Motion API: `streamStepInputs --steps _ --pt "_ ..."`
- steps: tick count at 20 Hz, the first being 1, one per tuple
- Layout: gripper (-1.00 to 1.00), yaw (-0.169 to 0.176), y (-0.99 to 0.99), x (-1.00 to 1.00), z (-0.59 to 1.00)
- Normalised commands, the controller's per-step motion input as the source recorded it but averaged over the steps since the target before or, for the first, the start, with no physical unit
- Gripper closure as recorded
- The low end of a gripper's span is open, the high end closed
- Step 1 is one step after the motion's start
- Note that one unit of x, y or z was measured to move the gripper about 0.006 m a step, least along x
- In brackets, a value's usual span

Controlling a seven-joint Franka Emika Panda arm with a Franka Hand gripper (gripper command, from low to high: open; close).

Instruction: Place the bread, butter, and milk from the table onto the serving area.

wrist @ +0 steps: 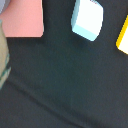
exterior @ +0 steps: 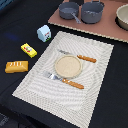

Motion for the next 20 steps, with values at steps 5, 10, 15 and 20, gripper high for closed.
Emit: streamStepInputs --steps 5,10,15,20 --pt "-1.00 0.048 -0.61 0.12 -0.10" --pt "-1.00 0.067 -0.87 0.06 -0.09" --pt "-1.00 0.049 -0.96 0.00 -0.13" --pt "-1.00 0.049 -0.96 0.00 -0.13"
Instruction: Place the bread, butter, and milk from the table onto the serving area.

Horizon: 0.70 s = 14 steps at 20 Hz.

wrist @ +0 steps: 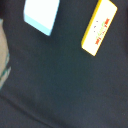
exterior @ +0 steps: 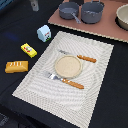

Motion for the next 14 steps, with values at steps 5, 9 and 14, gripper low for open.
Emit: streamStepInputs --steps 5,9,14 --pt "-1.00 0.049 -0.95 0.00 -0.18" --pt "-1.00 0.051 -0.88 0.00 -0.30" --pt "-1.00 0.056 -0.65 -0.09 -0.41"
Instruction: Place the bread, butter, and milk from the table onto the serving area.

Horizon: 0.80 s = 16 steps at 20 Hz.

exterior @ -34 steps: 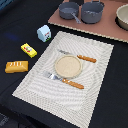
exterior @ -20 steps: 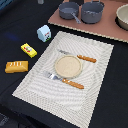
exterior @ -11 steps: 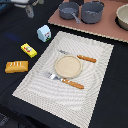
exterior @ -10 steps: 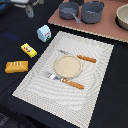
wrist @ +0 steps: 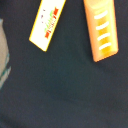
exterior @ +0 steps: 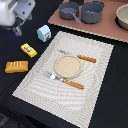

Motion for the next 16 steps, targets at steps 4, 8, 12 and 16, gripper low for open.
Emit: streamStepInputs --steps 4,8,12,16 --pt "-1.00 0.068 -0.51 -0.14 -0.45" --pt "-1.00 0.058 -0.30 -0.02 -0.46" --pt "-1.00 0.051 -0.27 0.00 -0.51" --pt "-1.00 0.047 -0.22 0.00 -0.56"
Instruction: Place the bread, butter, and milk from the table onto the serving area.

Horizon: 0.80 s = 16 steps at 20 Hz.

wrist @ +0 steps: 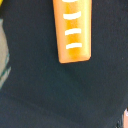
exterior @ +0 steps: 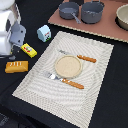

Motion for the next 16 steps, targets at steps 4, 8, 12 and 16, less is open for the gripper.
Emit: streamStepInputs --steps 4,8,12,16 --pt "-1.00 0.045 -0.25 -0.04 -0.58" --pt "-1.00 0.043 -0.21 -0.04 -0.54" --pt "-1.00 0.040 -0.12 0.00 -0.49" --pt "-1.00 0.038 -0.10 0.00 -0.42"
